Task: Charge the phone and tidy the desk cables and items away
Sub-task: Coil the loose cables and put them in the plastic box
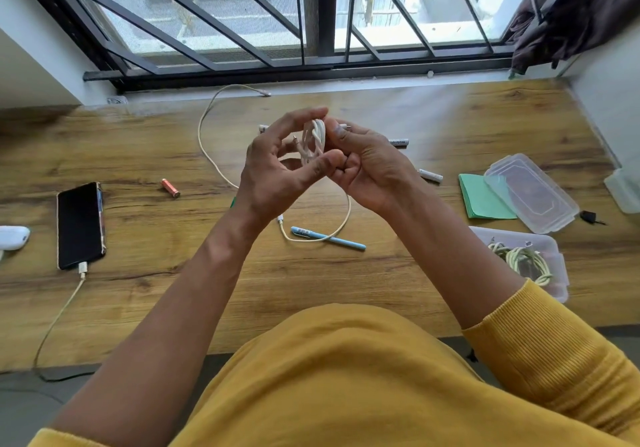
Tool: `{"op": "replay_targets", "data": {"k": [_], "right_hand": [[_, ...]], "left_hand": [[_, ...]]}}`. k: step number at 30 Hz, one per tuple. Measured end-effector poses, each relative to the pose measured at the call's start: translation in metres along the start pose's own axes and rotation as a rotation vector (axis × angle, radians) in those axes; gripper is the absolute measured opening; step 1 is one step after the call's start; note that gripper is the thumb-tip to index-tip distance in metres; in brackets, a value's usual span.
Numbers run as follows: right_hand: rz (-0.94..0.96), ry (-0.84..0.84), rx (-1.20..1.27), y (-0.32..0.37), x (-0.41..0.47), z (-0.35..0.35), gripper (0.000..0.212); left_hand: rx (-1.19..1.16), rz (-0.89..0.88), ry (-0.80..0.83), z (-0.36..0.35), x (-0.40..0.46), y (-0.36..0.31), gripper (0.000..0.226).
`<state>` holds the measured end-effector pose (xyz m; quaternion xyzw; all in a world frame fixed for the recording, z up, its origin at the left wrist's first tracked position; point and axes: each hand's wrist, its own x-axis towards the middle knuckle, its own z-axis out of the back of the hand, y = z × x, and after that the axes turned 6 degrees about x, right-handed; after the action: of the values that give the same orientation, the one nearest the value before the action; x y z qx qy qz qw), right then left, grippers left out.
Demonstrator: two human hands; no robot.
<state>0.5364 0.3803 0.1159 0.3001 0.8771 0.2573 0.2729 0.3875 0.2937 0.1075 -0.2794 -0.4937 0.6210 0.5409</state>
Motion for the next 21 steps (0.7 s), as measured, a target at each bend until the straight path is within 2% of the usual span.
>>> {"op": "replay_targets", "data": {"k": [3, 8, 13, 21], "right_hand": [[0.049, -0.018, -0.056, 0.0, 0.0, -0.001, 0.018], [0.193, -0.093, -0.243, -0.002, -0.003, 0.0, 0.005], [0.284, -0.159, -0.332, -0.002, -0.004, 0.001, 0.005], [0.399, -0.253, -0.423, -0.002, -0.002, -0.003, 0.013]], "left_hand": [[0.068, -0.036, -0.07, -0.001, 0.002, 0.004, 0.061], [0.299, -0.148, -0.111, 0.006, 0.003, 0.006, 0.052], [0.45, -0.205, -0.114, 0.007, 0.001, 0.004, 0.048], [0.551, -0.211, -0.136, 0.01, 0.002, 0.004, 0.04]]}}
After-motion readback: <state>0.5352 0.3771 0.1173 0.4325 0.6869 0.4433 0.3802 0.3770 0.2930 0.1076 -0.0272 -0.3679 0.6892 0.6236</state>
